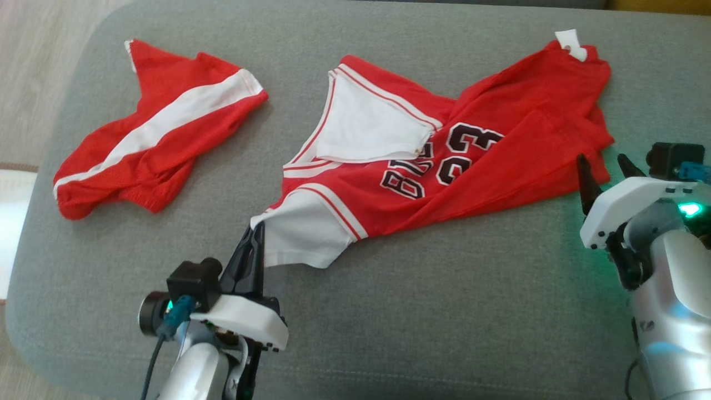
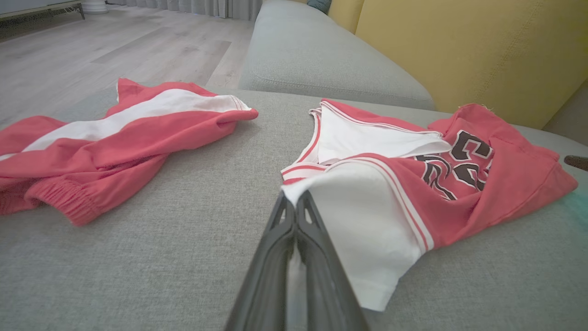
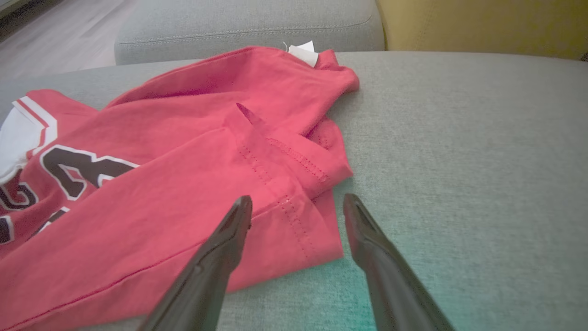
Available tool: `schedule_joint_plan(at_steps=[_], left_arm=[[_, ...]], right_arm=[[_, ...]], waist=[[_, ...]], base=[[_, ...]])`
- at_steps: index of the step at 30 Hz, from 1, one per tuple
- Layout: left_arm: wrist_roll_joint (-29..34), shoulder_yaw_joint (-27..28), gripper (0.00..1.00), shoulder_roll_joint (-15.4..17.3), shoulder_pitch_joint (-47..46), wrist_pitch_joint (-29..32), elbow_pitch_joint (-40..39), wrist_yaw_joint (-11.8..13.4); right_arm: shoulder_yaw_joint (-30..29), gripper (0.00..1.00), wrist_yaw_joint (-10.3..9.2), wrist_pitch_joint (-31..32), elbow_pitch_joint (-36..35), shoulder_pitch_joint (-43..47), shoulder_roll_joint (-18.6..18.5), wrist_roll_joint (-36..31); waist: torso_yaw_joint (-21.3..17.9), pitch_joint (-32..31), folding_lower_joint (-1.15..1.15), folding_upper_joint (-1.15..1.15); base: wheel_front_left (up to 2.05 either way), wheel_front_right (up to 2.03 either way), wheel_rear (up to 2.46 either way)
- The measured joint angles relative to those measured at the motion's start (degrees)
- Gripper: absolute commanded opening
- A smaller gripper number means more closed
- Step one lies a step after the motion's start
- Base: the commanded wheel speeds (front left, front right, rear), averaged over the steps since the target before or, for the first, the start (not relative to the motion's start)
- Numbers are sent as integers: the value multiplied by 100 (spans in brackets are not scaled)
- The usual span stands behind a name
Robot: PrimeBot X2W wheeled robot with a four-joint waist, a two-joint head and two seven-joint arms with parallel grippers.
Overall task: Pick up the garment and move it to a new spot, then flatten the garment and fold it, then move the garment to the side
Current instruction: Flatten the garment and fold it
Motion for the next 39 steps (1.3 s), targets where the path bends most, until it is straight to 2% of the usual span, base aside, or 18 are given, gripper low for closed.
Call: schedule_joint_plan(at_steps=[19, 20, 21, 22, 23, 24, 34, 39], left_arm=[[-5, -140, 0, 1, -73, 0, 84, 7], [-5, -143, 0, 1, -81, 0, 91, 7], [-5, -145, 0, 1, -92, 0, 97, 7], [-5, -148, 0, 1, -107, 0, 101, 8], [-5, -151, 0, 1, -130, 0, 105, 8], [-5, -151, 0, 1, -151, 0, 107, 8], [-57, -133, 0, 1, -144, 0, 169, 58], [-59, -21, 0, -1, -107, 0, 147, 59]], right_arm=[[559, 100, 0, -335, 1157, -584, -188, 474], [588, 96, 0, -352, 1180, -608, -188, 500], [616, 83, 0, -375, 1201, -625, -188, 522], [646, 39, 0, -396, 1235, -642, -191, 553], [682, 15, 1, -410, 1274, -658, -197, 572], [717, 0, 0, -417, 1322, -684, -200, 604], [1053, 0, 0, -627, 1474, -699, -272, 875], [1249, 0, 0, -757, 1201, -672, -349, 1184]], waist=[[73, 153, 0, 0], [74, 157, 0, 0], [74, 160, 0, 0], [75, 163, 0, 0], [75, 164, 0, 0], [75, 164, 0, 0], [-9, -27, 0, 0], [-146, -233, 0, 0]], base=[[0, 0, 0], [0, 0, 0], [0, 0, 0], [0, 0, 0], [0, 0, 0], [0, 0, 0], [0, 0, 0], [0, 0, 0]])
